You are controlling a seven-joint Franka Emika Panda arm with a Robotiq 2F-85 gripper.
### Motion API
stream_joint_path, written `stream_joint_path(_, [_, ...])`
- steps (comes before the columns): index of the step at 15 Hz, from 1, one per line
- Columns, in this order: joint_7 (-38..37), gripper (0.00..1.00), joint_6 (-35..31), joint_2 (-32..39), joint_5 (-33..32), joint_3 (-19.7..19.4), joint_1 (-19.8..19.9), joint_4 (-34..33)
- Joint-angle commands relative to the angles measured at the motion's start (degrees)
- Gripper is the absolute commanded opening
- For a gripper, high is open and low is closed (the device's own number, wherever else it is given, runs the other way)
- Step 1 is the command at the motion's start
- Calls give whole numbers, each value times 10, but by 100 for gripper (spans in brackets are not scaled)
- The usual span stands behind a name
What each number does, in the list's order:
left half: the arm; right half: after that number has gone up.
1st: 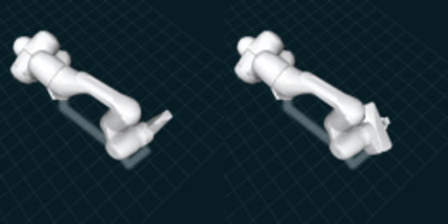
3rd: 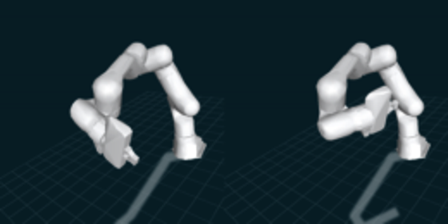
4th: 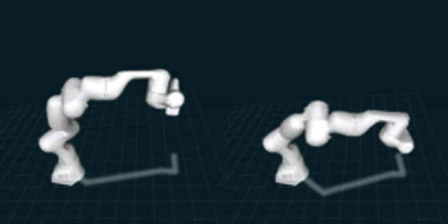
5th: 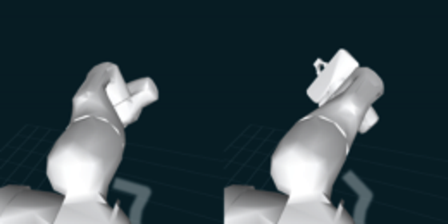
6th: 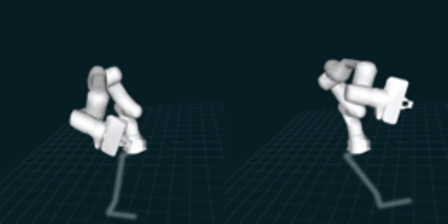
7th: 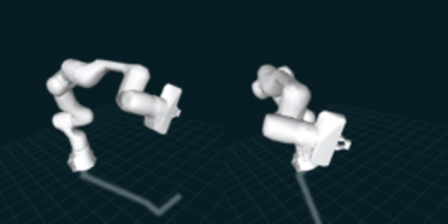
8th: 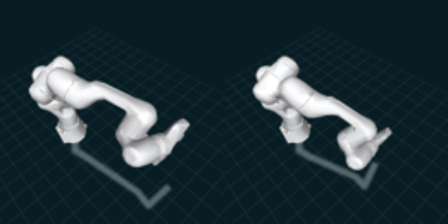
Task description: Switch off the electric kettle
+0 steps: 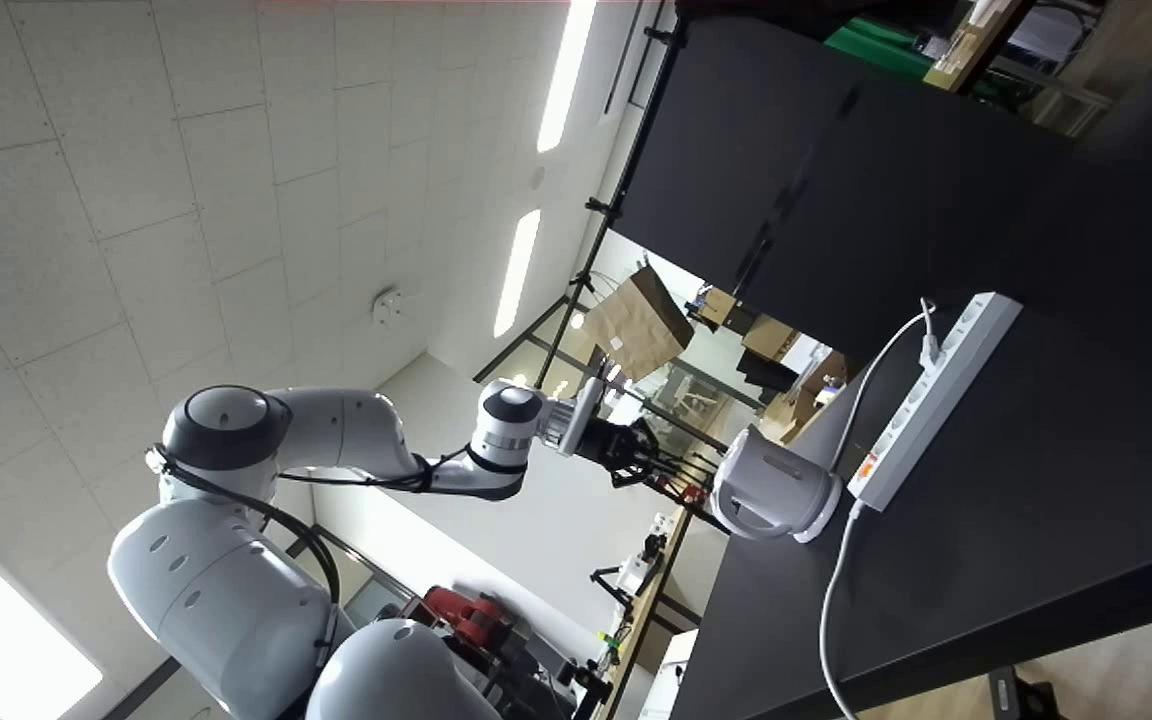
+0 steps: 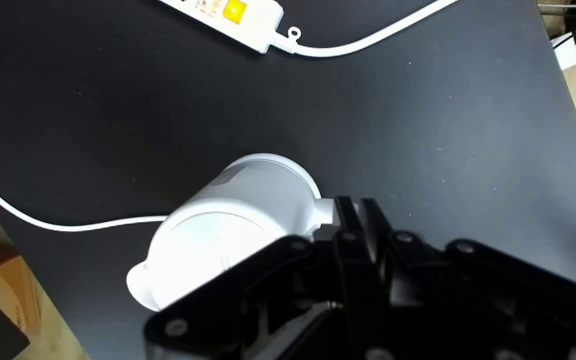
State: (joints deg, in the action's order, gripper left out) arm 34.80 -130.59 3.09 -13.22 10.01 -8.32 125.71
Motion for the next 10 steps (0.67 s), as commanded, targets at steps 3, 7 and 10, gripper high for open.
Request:
stream_joint_path(3, [-17,54,18,-14,4,-7,2,1])
stream_joint_path(7, [-22,81,23,-15,4,-10,2,0])
stream_joint_path(10, [-26,98,25,-16,4,-11,2,0])
